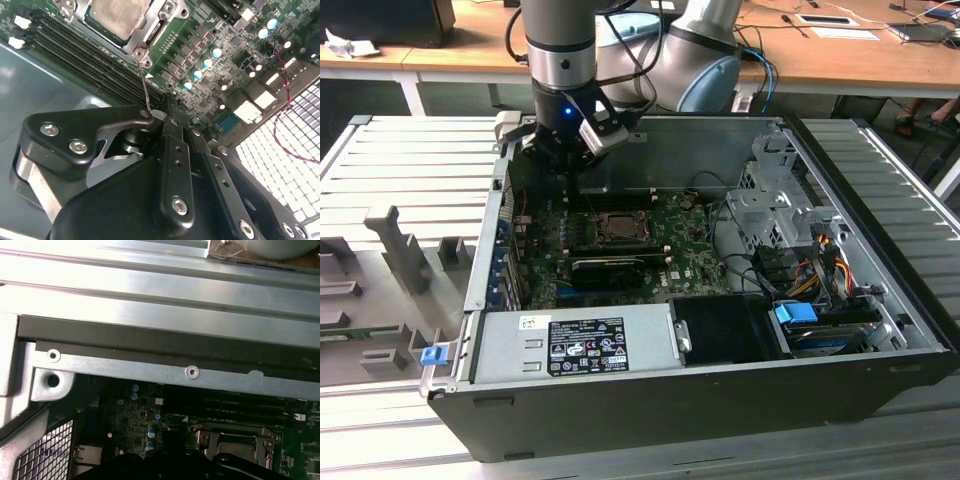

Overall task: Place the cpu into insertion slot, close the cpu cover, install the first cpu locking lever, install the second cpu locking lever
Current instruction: 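Install the first cpu locking lever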

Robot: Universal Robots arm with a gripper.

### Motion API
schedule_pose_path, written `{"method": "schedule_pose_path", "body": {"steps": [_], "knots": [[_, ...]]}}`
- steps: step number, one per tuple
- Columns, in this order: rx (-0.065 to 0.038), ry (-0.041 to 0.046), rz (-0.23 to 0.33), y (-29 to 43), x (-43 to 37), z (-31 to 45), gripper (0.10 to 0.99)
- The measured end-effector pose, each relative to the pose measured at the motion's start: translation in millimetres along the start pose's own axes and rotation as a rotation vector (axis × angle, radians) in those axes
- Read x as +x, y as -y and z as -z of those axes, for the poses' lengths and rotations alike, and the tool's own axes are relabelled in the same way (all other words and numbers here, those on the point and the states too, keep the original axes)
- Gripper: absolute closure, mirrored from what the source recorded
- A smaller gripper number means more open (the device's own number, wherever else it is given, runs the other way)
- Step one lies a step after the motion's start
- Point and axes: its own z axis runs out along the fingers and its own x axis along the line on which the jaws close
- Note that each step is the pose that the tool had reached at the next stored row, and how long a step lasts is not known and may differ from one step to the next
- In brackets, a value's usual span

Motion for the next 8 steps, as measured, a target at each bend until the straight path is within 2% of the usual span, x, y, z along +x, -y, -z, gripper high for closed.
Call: {"method": "schedule_pose_path", "body": {"steps": [8], "knots": [[0.000, 0.0001, 0.000, 0.4, -2.9, -0.4, 0.980]]}}
